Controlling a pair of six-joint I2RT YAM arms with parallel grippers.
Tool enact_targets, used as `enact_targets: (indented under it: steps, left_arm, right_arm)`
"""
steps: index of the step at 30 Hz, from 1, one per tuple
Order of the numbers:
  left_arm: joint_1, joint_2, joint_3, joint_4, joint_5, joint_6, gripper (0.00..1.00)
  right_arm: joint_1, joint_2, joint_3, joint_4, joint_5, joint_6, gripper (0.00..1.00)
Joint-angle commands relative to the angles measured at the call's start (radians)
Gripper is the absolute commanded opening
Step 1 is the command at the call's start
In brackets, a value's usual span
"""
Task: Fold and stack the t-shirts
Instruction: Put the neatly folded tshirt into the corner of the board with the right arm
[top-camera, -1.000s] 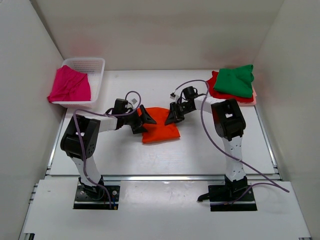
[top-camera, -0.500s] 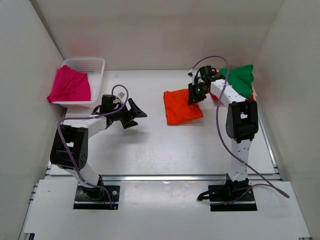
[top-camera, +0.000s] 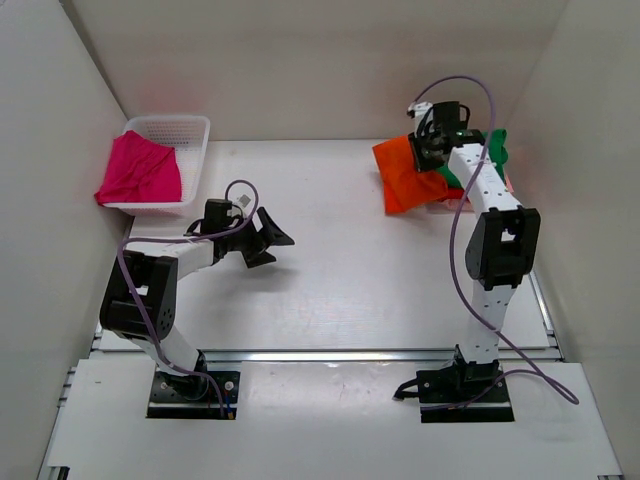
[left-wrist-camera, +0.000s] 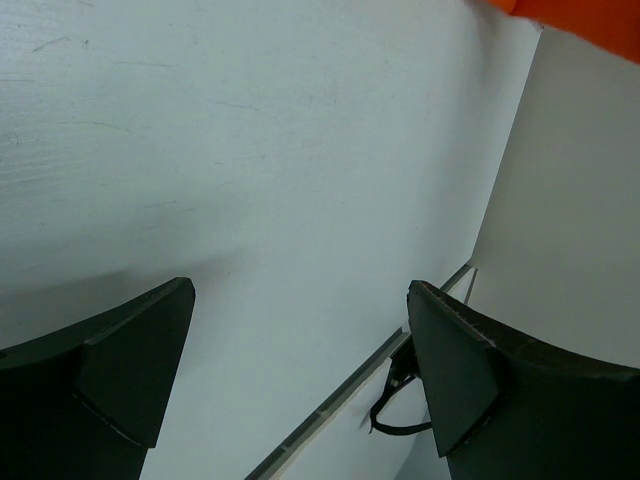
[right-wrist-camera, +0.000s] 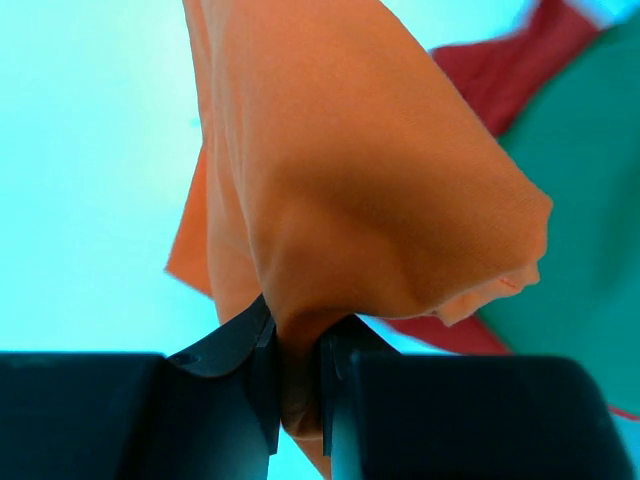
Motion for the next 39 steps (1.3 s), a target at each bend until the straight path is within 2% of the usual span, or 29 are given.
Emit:
enact_targets:
  steps: [1, 9, 17, 24, 33, 36, 39]
  left_arm:
    - [0.002, -0.069, -0.017, 0.031, 0.024, 0.020, 0.99]
    - [0.005, -0.070, -0.066, 0.045, 0.047, 0.035, 0.99]
    - [0.017, -0.061, -0.068, 0.029, 0.065, 0.058, 0.99]
    - [0.010, -0.066, -0.091, 0.025, 0.070, 0.064, 0.99]
    - [-0.010, -0.079, -0.129, 0.017, 0.076, 0.069, 0.99]
    - [-0.012, -0.089, -0.138, 0.017, 0.067, 0.066, 0.98]
    - [-0.012, -0.090, -0.146, 0.022, 0.070, 0.066, 0.98]
  right_arm:
    - [-0.068, -0.006, 0.106, 0.040, 0.021, -0.066, 0.00]
    - [-0.230, 0.088, 0.323, -0.044, -0.154, -0.074, 0.00]
    - [-0.350, 0.152, 0.347, -0.046, -0.239, -0.063, 0.00]
    - [-0.362, 0.271, 0.422, 0.042, -0.147, -0.076, 0.00]
    - [-0.329, 0.317, 0.404, 0.270, 0.120, -0.103, 0.00]
    - [-0.315, 0.303, 0.384, 0.321, 0.168, -0.123, 0.18]
    - [-0.292, 0.284, 0.352, 0.365, 0.258, -0.154, 0.48]
